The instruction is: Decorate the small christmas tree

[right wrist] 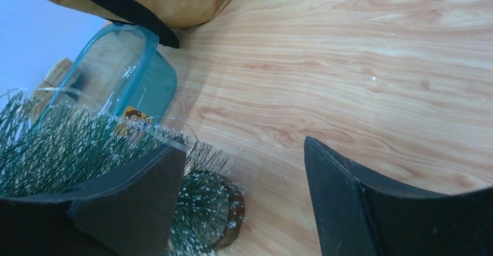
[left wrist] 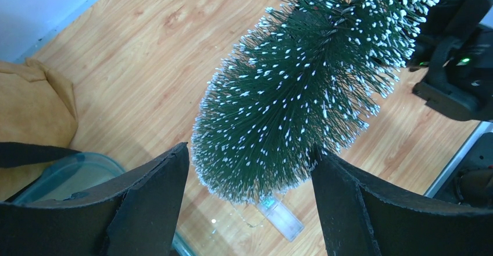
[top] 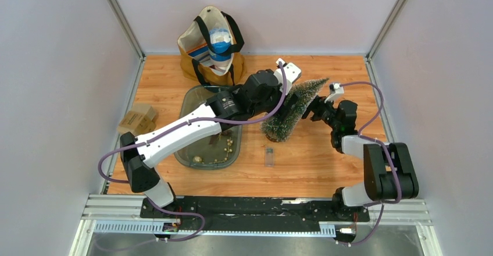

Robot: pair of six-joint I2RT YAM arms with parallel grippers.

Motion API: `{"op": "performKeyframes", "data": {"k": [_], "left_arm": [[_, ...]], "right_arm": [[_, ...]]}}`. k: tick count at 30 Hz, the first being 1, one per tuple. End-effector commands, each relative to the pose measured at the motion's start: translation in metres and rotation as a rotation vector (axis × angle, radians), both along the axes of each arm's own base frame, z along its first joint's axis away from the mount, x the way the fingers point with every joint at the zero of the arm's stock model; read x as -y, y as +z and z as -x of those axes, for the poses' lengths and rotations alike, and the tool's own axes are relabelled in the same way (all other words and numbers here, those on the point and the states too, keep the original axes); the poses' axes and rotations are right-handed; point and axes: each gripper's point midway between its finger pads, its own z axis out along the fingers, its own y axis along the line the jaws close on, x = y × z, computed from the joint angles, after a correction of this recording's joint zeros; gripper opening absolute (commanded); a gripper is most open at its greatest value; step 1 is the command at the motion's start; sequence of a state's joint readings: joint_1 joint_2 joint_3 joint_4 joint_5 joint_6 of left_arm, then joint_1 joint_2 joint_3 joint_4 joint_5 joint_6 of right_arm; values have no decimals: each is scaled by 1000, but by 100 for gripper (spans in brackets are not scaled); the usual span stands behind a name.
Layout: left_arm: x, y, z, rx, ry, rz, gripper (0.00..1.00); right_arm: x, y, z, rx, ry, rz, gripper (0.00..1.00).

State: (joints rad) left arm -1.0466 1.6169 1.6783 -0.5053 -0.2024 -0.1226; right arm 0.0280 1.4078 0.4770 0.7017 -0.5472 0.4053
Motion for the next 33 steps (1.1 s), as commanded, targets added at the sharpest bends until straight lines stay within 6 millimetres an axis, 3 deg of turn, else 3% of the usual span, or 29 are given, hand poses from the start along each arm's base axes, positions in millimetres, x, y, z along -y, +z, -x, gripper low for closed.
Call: {"op": "performKeyframes", "data": {"k": [1,5,9,11,13,18,24,26,28,33], "left_arm": [[5,20,-1,35,-21,29,84],[6,18,-1,26,-22,26,84],[6,18,-1,24,-23,19,83],[5,19,-1,25,-19,17,83],[4,20,-2,29,-13,18,83],[3,18,-2,26,-14,11,83],[0,14,-5,26,3,6,83],[-1,12,-6,21,4,4,83],[-2,11,-7,18,12,7,83],[-5,13,-6,18,16,17,83]], "right_arm": [[-1,31,-25,180,-40,-42,77],[-3,20,-32,196,-41,-58,72],[0,20,-30,241,-62,-98,36],[5,26,-21,278,-95,-115,22],[8,27,-13,278,-111,-116,1],[11,23,5,171,-120,-83,0],[33,52,35,65,-211,56,0],[33,50,57,-13,-186,101,0],[29,51,73,-52,-165,88,0],[-2,44,123,-208,-2,-57,0]]}}
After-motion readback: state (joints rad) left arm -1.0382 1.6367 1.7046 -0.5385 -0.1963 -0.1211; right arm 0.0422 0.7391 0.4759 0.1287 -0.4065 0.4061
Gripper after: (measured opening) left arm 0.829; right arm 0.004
